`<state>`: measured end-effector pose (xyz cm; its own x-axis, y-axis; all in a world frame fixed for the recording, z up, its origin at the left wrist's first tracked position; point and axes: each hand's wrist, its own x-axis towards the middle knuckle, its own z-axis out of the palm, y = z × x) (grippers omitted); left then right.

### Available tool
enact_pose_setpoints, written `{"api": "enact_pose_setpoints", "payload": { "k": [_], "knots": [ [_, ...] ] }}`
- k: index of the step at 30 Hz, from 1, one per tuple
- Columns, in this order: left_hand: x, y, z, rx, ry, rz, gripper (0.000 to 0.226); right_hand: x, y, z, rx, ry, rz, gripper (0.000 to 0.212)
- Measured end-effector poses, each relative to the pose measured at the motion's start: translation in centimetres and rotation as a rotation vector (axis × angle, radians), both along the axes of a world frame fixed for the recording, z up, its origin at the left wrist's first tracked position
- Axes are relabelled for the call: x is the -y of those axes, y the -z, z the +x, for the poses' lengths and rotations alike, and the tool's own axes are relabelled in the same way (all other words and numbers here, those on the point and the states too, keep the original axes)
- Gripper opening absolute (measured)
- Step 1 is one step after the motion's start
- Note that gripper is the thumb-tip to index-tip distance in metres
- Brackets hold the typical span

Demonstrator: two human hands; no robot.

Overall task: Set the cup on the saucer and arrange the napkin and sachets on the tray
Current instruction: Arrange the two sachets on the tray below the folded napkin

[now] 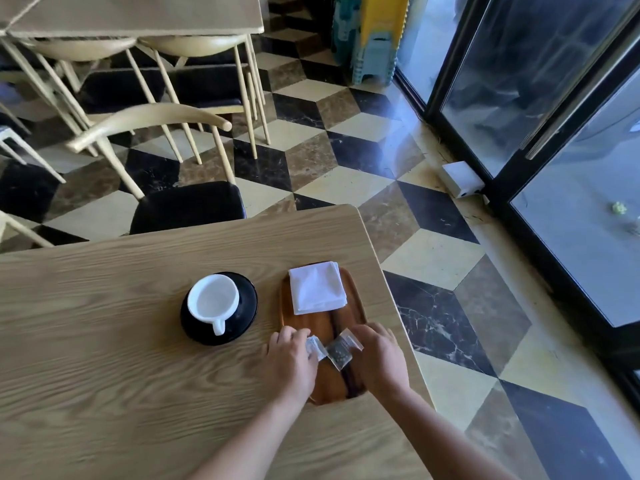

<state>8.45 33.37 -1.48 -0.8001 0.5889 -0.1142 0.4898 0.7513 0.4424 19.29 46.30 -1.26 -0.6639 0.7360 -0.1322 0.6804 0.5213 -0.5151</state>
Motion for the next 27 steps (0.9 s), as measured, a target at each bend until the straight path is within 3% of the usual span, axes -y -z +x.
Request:
{"api": "enact_pose_setpoints", "payload": {
  "k": [3,6,11,18,23,27],
  "knots": [
    [0.6,-0.1,0.1,-0.043,0.023,0.032,0.028,-0.4,0.2,0.4,-0.025,-0.072,0.046,0.024],
    [1.1,0.4,-0.2,-0.112,0.175,0.081,0.027,-0.6,0.0,0.6,0.002,-0.211,0.098,0.030],
    [1.1,0.0,-0.8,-0.165,0.335,-0.016,0.023,-0.9,0.1,0.3,0.114,-0.430,0.181,0.032],
    [0.8,-0.4,-0.7,-0.137,0.252,-0.074,0.018,-0.7,0.4,-0.3,0.055,-0.401,0.153,0.034],
    [0.9,-0.2,-0.4,-0.089,0.243,-0.075,0.022,-0.7,0.3,-0.7,-0.054,-0.236,0.132,0.029],
    [1.3,-0.1,-0.5,-0.098,0.258,-0.088,0.021,-0.1,0.5,-0.6,0.016,-0.216,0.167,0.023]
  ]
}}
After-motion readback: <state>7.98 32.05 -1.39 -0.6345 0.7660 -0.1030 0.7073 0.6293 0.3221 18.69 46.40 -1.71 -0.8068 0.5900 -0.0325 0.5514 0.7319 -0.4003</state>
